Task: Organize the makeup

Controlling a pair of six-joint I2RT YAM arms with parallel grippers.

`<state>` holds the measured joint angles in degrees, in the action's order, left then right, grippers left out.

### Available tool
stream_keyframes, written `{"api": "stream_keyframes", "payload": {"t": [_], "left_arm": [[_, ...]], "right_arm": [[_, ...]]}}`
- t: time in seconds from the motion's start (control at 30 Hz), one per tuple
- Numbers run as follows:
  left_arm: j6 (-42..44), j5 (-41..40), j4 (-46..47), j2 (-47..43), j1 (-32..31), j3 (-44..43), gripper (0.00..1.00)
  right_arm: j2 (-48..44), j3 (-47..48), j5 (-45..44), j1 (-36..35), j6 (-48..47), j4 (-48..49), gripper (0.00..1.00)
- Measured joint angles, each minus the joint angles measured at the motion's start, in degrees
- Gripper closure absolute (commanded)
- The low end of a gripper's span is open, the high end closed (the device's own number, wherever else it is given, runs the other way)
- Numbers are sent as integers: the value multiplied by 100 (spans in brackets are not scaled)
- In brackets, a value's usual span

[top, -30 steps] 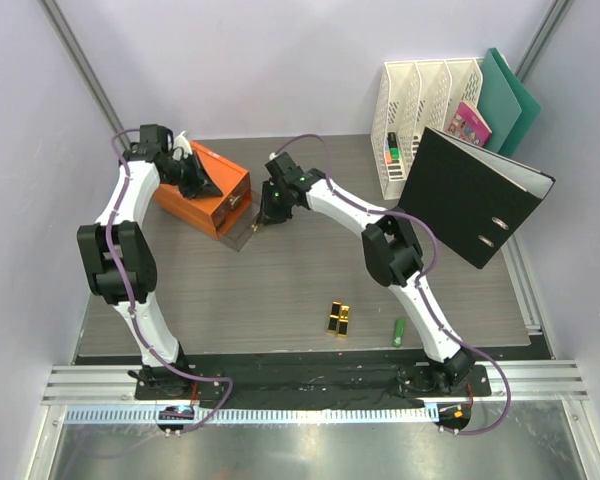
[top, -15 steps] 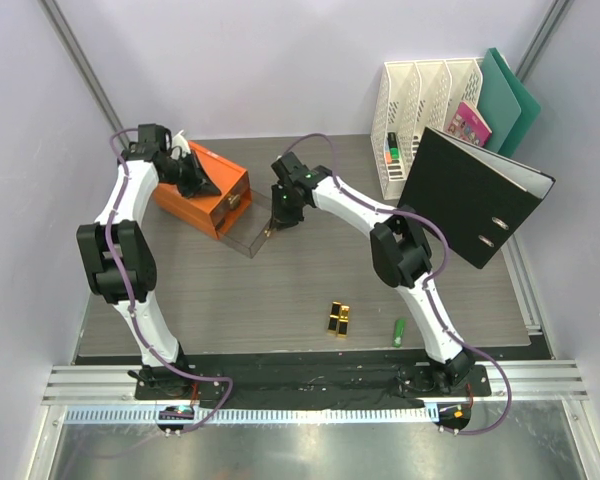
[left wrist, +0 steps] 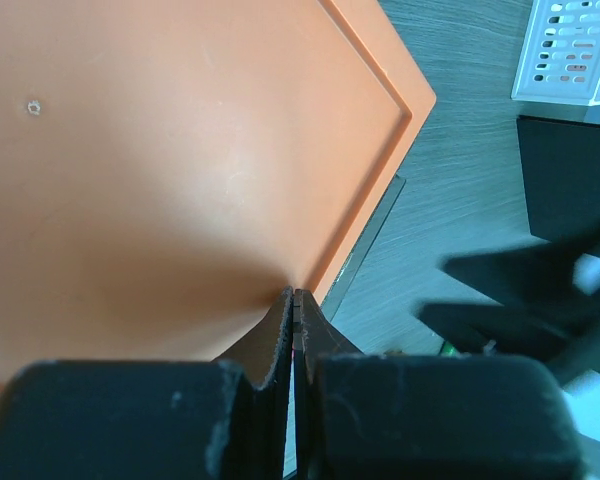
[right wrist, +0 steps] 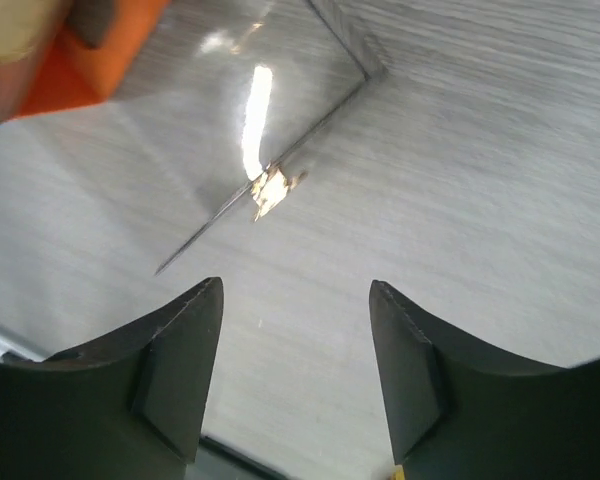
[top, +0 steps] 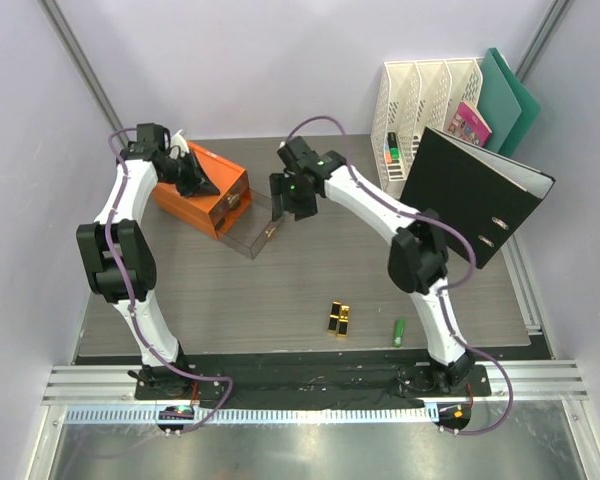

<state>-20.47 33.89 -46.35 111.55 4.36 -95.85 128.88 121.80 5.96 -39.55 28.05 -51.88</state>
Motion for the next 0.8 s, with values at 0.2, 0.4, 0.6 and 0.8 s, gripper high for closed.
{"api": "stream_keyframes", "payload": {"t": [0.2, 0.4, 0.6, 0.8], "left_arm": [[-2, -9, 4, -7, -2, 11, 100], [-4, -9, 17, -7, -2, 17, 100], [-4, 9, 31, -7, 0, 26, 100], [-4, 22, 37, -7, 0, 31, 100]], "right_arm": [[-1773, -1126, -562, 98, -35, -343, 32], [-3311, -3851, -1008, 463, 197, -774, 31], [-3908, -5987, -859, 857, 546, -1051, 30], [-4752, -6870, -730, 855, 861, -1156, 27]]}}
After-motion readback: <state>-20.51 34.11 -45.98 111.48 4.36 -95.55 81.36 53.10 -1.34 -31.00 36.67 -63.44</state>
